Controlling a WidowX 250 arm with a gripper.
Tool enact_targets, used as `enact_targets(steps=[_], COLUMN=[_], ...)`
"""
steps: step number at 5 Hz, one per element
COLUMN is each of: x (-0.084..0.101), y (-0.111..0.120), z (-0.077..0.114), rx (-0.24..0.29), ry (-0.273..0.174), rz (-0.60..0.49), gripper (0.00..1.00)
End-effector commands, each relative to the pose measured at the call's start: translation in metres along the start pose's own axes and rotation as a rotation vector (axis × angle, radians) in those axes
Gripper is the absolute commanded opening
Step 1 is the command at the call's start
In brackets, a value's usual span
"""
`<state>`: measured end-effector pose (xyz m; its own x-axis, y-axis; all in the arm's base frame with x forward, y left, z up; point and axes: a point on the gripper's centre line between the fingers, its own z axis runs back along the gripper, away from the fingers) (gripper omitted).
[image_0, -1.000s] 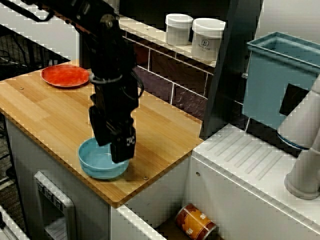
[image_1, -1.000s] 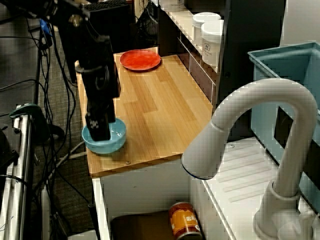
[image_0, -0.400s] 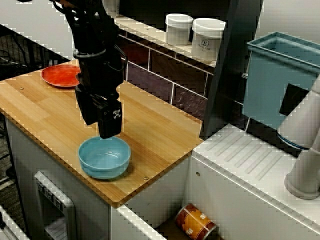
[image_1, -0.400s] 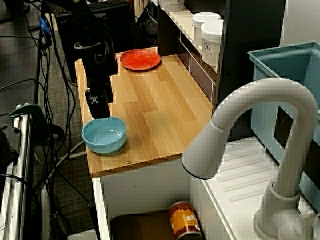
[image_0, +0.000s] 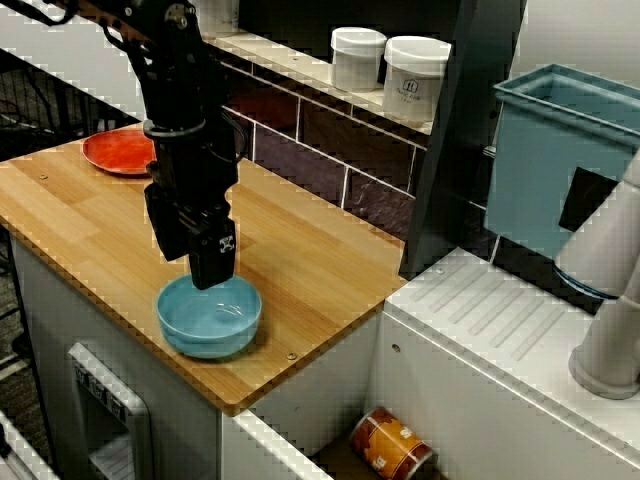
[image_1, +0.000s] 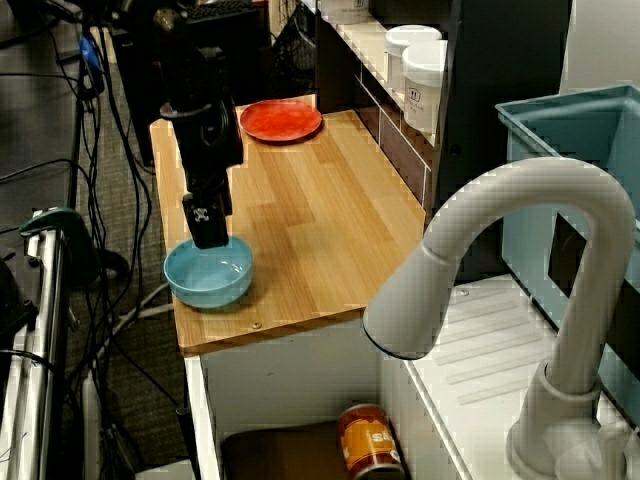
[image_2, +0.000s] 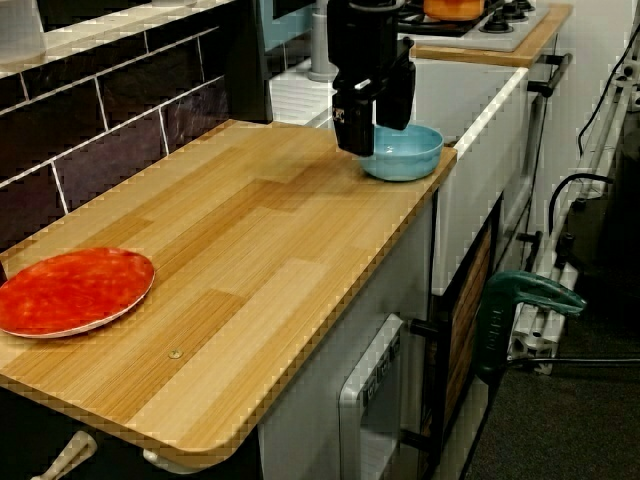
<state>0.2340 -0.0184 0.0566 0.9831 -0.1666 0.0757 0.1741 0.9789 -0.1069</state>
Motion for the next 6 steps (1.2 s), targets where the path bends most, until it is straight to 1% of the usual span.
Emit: enact_targets(steps=[1, 2, 3, 4, 5, 6], x=[-0.004, -0.006, -0.006, -0.006, -0.007, -0.007], y=[0.019, 0.020, 0.023, 0.028, 0.036, 0.046], z=[-0.015, -0.016, -0.015, -0.010, -0.004, -0.003], rx=[0.019, 0.018, 0.009, -0.004, -0.009, -0.008], ry=[0.002, 0.008, 0.016, 0.019, 0.013, 0.009], rz=[0.018, 0.017, 0.024, 0.032, 0.043, 0.062], gripper=[1.00, 1.00, 0.00, 0.00, 0.00, 0.00])
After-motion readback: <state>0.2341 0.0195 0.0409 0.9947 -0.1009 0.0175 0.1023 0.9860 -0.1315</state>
